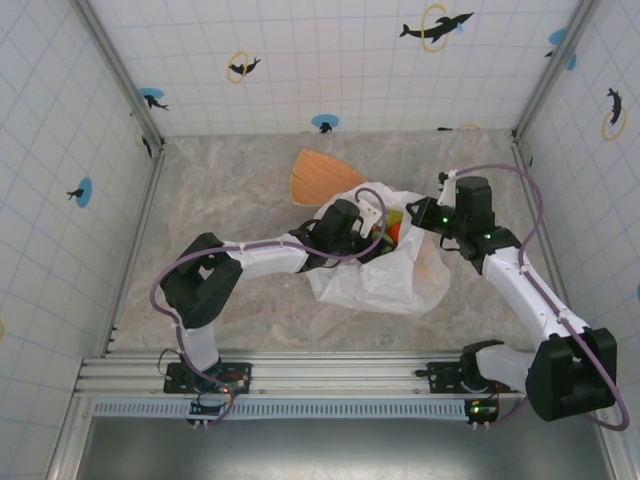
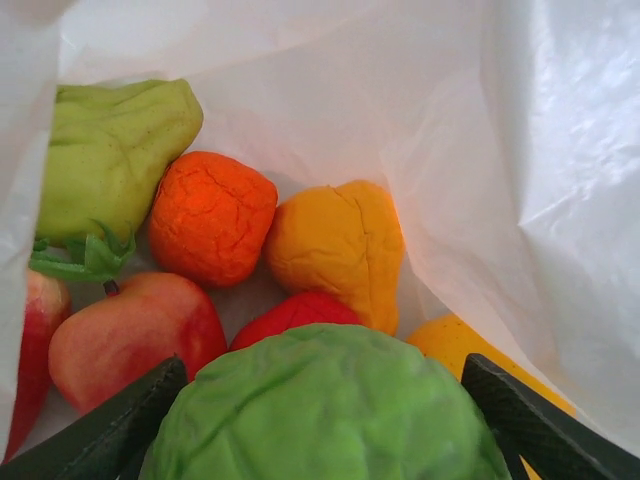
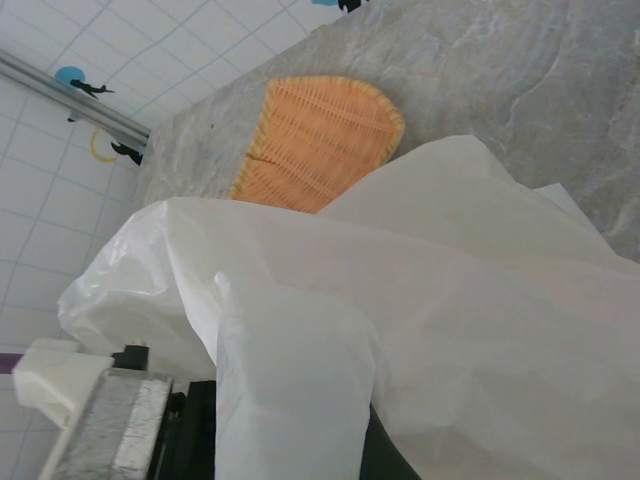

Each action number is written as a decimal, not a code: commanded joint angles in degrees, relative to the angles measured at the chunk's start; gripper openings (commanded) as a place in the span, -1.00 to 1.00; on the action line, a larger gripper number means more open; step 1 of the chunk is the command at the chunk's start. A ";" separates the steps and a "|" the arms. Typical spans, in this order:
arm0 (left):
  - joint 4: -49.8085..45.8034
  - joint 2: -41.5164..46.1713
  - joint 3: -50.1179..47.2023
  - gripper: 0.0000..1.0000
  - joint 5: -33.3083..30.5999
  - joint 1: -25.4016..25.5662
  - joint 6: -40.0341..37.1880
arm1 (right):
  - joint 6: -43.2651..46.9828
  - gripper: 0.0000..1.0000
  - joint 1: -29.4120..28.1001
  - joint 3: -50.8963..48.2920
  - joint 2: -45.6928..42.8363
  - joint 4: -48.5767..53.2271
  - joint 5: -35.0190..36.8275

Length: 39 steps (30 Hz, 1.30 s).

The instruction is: Place the fruits into the plastic bag

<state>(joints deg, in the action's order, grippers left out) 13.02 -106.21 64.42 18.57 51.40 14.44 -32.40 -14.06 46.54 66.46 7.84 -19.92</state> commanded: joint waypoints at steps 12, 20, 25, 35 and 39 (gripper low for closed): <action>1.65 6.46 -0.88 0.61 -2.53 -0.29 -0.71 | 0.06 -0.93 1.51 -2.90 -1.81 -1.95 -1.37; 1.27 12.15 -2.21 0.59 -2.81 -1.78 0.51 | 0.32 -0.93 2.11 -3.44 -1.53 -2.14 -1.34; 3.71 17.00 -4.79 0.58 0.34 -3.29 3.98 | 0.15 -0.93 2.15 -4.02 -1.02 -2.86 -1.61; 0.56 31.54 -13.61 0.58 -2.19 -6.50 6.57 | 0.39 -0.93 2.49 -4.40 -0.55 -3.02 -1.48; -5.59 39.52 -18.97 0.59 -11.05 -7.75 8.25 | 0.63 -0.93 2.75 -4.07 -0.22 -3.16 -1.39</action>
<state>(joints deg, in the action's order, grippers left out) 12.45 -70.91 48.38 14.24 44.58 20.49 -32.34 -11.68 43.00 65.93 7.05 -21.10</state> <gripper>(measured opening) 0.792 0.048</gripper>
